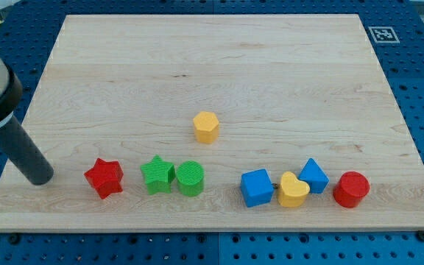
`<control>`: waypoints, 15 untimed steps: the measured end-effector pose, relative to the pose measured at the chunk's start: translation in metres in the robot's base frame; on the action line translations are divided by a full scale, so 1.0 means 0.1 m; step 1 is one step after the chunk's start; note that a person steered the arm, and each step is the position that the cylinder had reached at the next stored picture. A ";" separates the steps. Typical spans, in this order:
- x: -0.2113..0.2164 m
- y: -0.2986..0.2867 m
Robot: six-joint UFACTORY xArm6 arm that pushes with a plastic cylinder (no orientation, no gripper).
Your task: Slide the red star to the green star
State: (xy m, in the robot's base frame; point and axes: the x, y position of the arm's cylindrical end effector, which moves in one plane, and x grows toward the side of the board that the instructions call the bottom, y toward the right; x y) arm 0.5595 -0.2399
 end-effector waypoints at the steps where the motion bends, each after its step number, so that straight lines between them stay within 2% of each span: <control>1: 0.01 0.05; 12: 0.07 0.98; 13: 0.10 0.93; 15: 0.46 0.96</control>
